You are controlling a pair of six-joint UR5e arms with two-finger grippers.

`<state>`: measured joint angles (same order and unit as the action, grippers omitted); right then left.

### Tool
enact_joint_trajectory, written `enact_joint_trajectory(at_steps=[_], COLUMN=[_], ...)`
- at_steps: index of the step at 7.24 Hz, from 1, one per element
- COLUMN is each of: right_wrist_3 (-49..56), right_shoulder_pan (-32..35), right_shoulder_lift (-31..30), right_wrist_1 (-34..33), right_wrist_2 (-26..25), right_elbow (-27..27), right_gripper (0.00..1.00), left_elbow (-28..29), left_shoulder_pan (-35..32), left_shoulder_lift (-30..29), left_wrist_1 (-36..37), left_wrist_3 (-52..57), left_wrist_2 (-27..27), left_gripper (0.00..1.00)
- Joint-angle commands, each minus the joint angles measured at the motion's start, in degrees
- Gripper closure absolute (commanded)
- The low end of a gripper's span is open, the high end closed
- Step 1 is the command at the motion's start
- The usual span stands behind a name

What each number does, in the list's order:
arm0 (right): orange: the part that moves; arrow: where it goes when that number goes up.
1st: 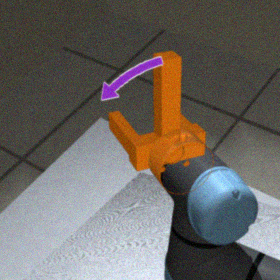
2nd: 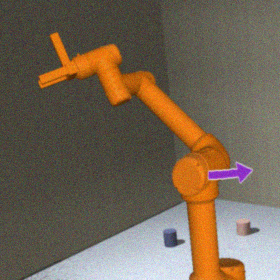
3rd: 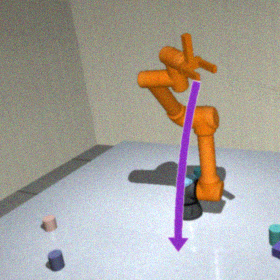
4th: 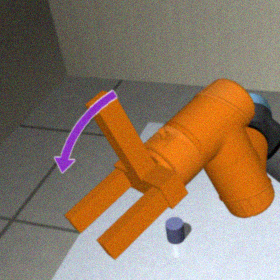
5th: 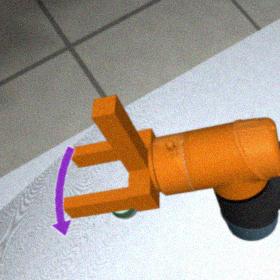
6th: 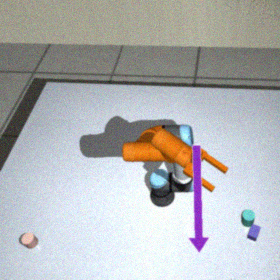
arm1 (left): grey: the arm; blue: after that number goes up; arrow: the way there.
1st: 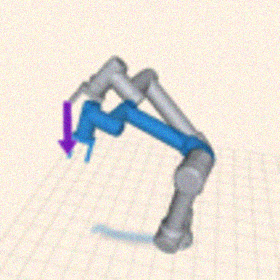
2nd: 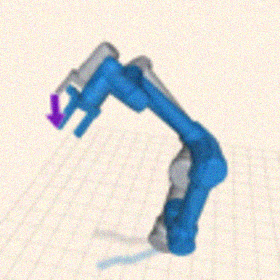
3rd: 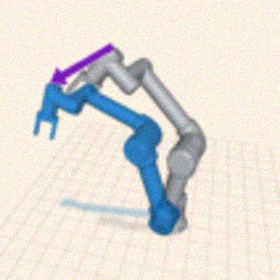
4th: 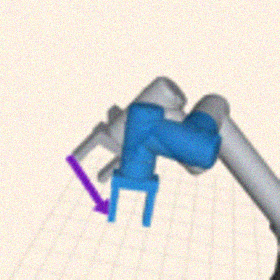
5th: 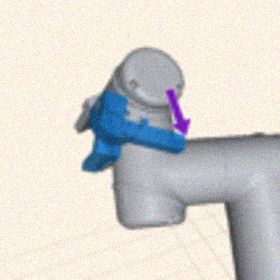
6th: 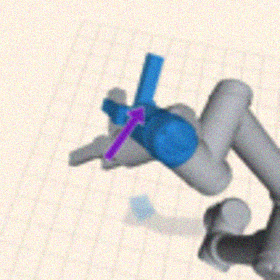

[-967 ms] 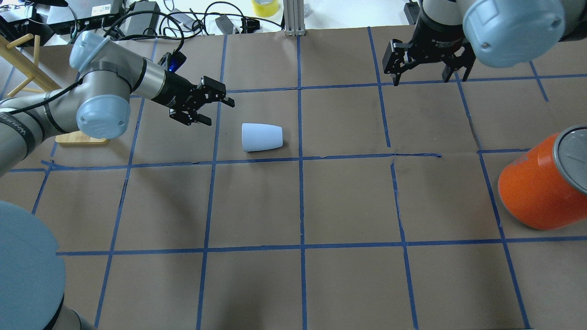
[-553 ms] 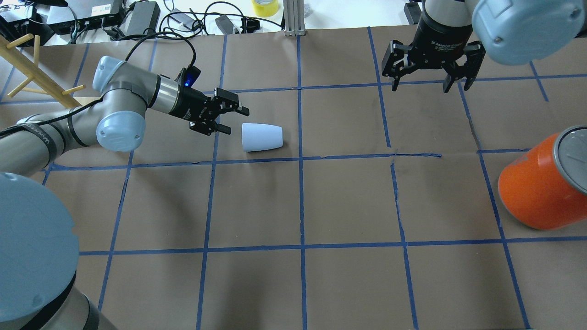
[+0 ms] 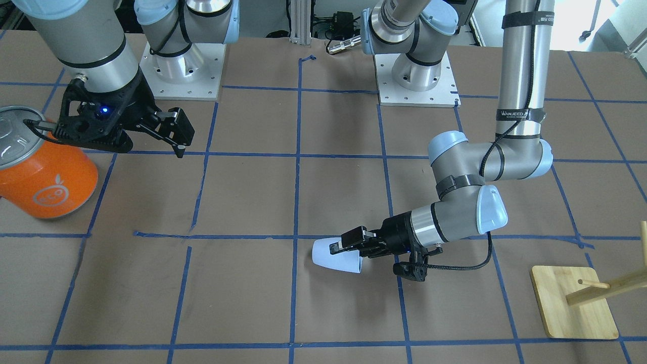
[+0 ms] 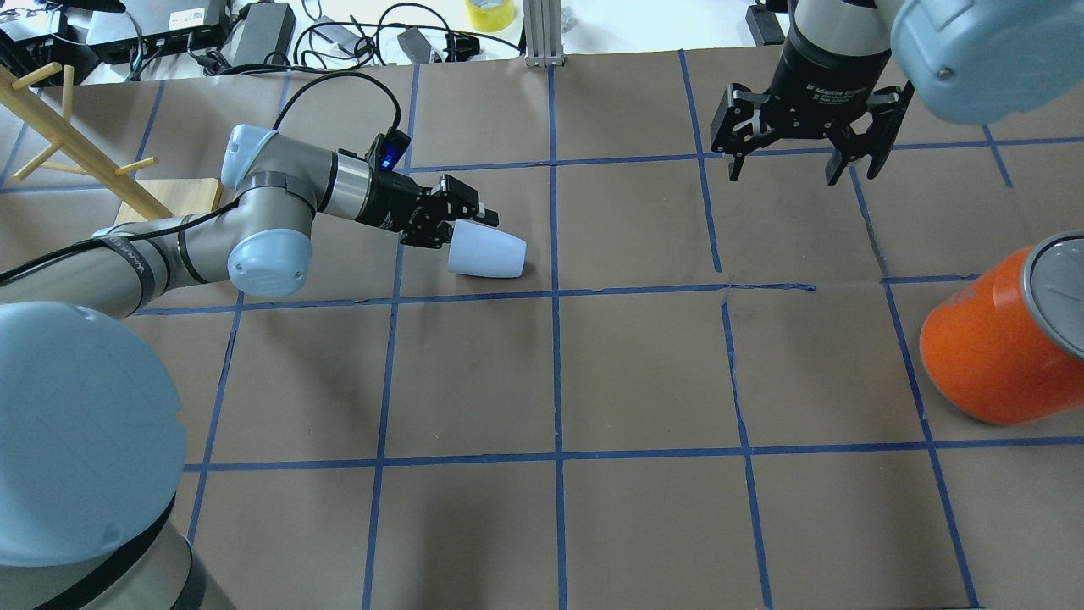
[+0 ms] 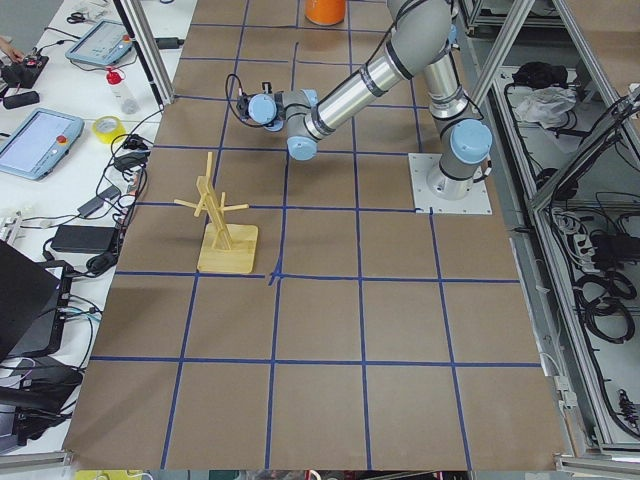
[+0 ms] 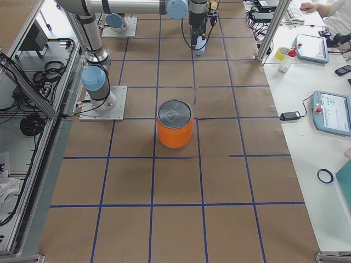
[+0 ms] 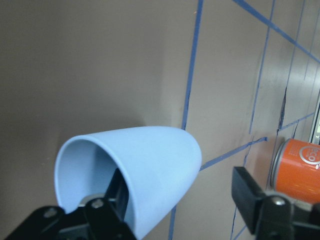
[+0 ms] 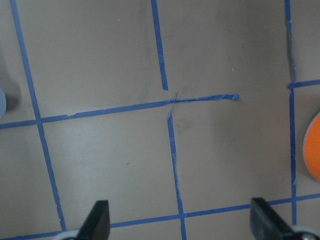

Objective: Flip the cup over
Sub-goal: 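Reach the left gripper to the cup lying on its side while the right gripper rises, then grasp the cup with the left gripper and lift it upright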

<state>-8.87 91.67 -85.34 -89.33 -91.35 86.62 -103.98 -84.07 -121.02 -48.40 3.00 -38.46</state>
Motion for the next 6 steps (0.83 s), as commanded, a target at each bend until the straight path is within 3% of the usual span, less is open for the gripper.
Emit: enact_joint_trajectory(at_steps=[1,3,5,6], right_wrist_3=[0.4,0.3,0.2,-0.1], right_shoulder_pan=[-0.3,-3.3,-3.4,-3.3], right_shoulder_lift=[-0.9,-0.8,-1.1,-1.4], right_wrist_1=[3.5,3.4,2.6,2.6], right_wrist_2=[-0.8,-3.7,-3.0,-0.7], right_elbow=[0.1,0.0,-0.1,-0.1], right_gripper=[0.0,0.0,0.0,0.0], left_elbow=[0.4,1.0,7.4,11.3], left_shoulder_pan=[-0.3,-0.4,0.1,0.2], left_shoulder_lift=[0.3,2.4,4.9,6.0], left_wrist_1=[0.5,1.6,1.4,0.6], left_wrist_3=[-0.3,-5.9,-10.6,-12.9], left_wrist_2=[0.0,0.1,-1.5,-10.1], left_gripper=[1.0,1.0,1.0,1.0])
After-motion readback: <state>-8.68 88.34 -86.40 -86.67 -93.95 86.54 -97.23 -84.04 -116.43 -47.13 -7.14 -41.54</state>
